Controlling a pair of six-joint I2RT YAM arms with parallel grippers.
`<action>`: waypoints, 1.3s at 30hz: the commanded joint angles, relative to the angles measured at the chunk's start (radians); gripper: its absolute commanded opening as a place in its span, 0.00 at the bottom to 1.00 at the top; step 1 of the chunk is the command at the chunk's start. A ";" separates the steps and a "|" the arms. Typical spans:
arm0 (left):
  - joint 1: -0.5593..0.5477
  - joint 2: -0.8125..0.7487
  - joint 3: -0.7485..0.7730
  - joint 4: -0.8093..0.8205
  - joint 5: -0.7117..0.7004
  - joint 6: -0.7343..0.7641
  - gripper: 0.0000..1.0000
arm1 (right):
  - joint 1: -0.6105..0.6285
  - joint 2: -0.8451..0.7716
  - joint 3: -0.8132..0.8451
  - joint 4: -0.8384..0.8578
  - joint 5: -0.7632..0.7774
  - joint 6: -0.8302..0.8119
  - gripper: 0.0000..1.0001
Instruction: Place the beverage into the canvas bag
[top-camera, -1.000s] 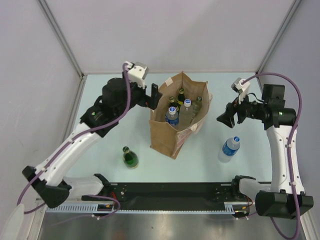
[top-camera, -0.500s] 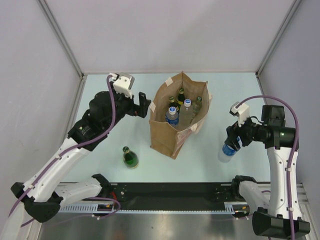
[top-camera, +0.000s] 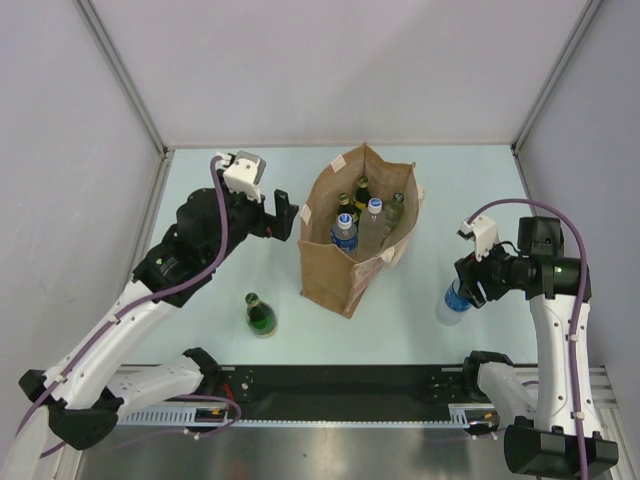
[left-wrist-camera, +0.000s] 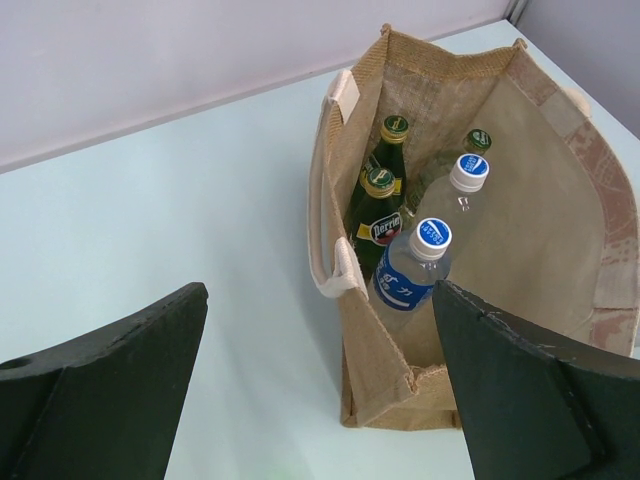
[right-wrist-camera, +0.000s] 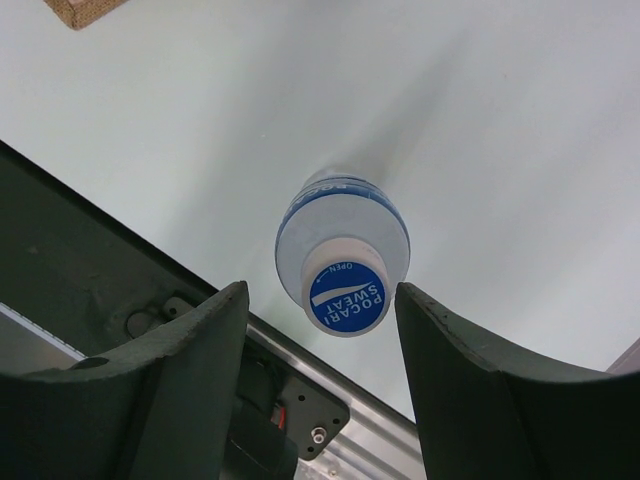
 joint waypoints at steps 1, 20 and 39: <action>0.005 -0.041 -0.021 0.004 -0.019 -0.029 1.00 | -0.004 0.003 -0.002 0.013 0.013 0.011 0.65; 0.005 -0.090 -0.038 -0.019 -0.039 -0.044 1.00 | -0.004 0.070 0.022 0.000 -0.029 -0.049 0.30; 0.005 -0.143 -0.079 -0.091 -0.057 -0.081 1.00 | -0.004 0.340 0.911 -0.043 -0.212 0.028 0.00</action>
